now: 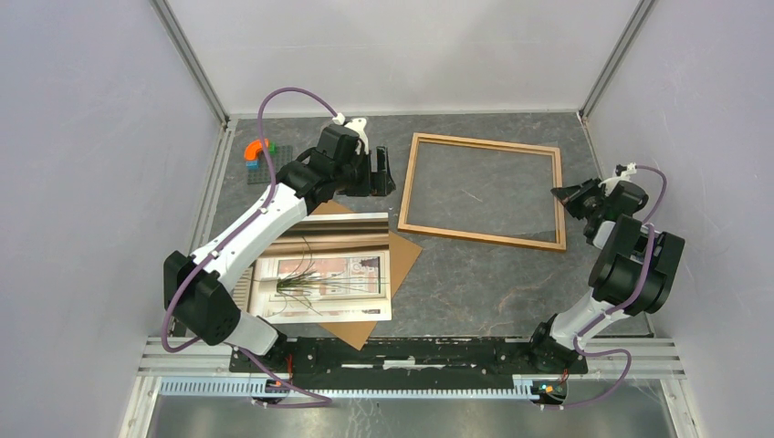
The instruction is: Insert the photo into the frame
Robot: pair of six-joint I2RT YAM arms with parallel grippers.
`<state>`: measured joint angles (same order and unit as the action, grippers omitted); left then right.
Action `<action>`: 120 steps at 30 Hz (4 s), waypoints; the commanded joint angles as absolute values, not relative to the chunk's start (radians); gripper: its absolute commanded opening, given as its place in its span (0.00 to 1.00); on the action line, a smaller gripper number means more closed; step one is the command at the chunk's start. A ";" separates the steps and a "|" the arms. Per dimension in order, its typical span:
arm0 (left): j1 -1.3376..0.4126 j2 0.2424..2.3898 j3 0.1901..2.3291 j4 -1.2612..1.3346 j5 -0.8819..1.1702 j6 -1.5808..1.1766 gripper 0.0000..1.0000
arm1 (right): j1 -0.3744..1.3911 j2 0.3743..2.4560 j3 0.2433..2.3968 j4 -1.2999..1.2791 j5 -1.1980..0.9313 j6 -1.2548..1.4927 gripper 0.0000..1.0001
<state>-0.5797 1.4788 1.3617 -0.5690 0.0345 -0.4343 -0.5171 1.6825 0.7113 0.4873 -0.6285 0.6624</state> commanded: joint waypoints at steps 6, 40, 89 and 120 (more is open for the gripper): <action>-0.580 1.490 1.364 -0.529 0.067 -0.403 0.87 | -0.513 1.680 0.689 0.619 -0.655 0.661 0.00; -0.581 1.457 1.358 -0.520 0.106 -0.413 0.87 | -0.405 1.633 0.944 0.083 -0.363 0.254 0.80; -0.612 1.400 1.361 -0.587 0.136 -0.371 0.88 | -0.303 1.921 1.260 0.031 -0.234 0.247 0.83; -0.610 1.425 1.365 -0.591 0.143 -0.364 0.88 | -0.303 2.143 1.442 0.071 -0.325 0.286 0.79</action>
